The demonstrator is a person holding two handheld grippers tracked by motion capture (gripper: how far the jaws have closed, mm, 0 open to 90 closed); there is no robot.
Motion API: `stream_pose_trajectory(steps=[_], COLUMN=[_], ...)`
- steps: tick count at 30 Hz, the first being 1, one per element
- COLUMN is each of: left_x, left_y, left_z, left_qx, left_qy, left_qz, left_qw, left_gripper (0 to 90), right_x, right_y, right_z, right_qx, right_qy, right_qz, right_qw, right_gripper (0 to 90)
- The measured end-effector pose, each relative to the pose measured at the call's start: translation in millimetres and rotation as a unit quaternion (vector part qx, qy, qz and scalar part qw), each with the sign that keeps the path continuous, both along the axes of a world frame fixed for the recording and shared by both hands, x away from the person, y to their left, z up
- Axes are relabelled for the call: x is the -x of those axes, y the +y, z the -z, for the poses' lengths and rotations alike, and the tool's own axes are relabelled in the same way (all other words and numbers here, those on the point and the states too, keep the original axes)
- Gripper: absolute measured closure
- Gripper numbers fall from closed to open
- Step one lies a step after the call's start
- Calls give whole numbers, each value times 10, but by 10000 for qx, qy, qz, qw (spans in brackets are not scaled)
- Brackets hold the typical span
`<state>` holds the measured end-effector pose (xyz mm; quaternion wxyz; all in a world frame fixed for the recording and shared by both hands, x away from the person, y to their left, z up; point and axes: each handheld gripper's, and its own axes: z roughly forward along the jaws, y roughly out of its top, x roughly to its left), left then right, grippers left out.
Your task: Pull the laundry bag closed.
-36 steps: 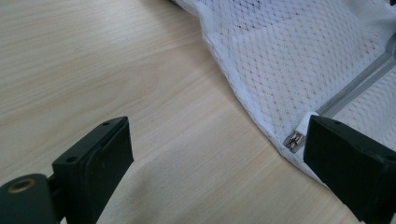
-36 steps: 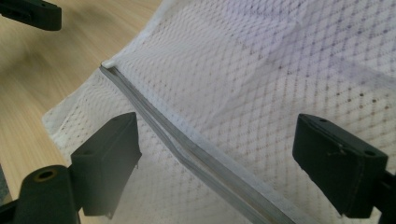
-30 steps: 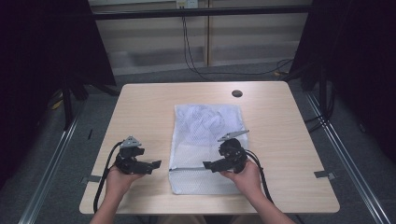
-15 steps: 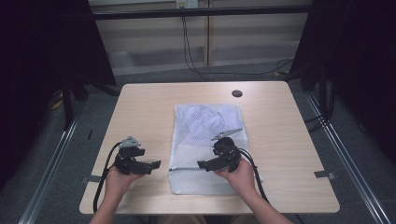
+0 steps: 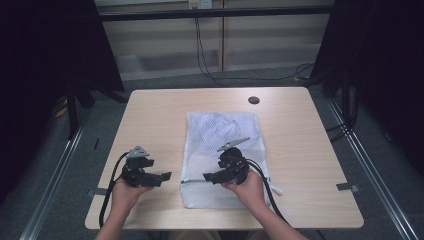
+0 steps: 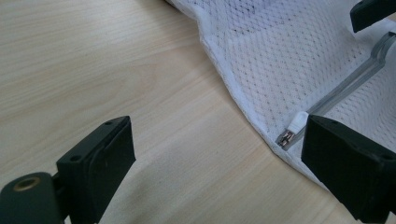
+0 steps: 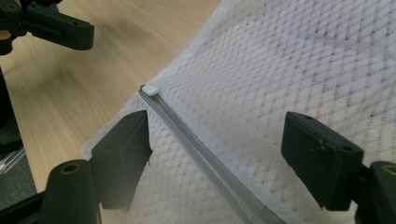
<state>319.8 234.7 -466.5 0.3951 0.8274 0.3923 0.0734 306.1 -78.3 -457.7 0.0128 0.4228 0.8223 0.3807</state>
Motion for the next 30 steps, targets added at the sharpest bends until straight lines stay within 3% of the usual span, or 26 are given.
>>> stream_pose_trajectory(steps=[10, 13, 21, 27, 29, 30], left_x=[-10, -2, -2, -1, -1, -1], left_y=[13, 0, 2, 10, 10, 9], left_z=[-1, 3, 2, -2, -2, -2], left_qx=[-69, 4, -13, -10, -16, -14], left_qy=[16, 10, 10, 33, 38, 43], left_qz=[46, -36, -3, -5, -4, -6], left_qw=[10000, 10000, 10000, 10000, 10000, 10000], left_gripper=[93, 92, 89, 87, 87, 88], right_x=[-39, -41, -66, -82, -93, -92], right_y=[90, 113, 160, 168, 187, 201], right_z=[34, 40, 49, 56, 70, 79], right_qx=[-88, -137, -171, -296, -425, -419], right_qy=[180, 253, 253, 228, 457, 462], right_qz=[-125, -155, -146, -136, -156, -159], right_qw=[9997, 9995, 9994, 9992, 9979, 9979], right_gripper=[276, 288, 291, 351, 367, 377])
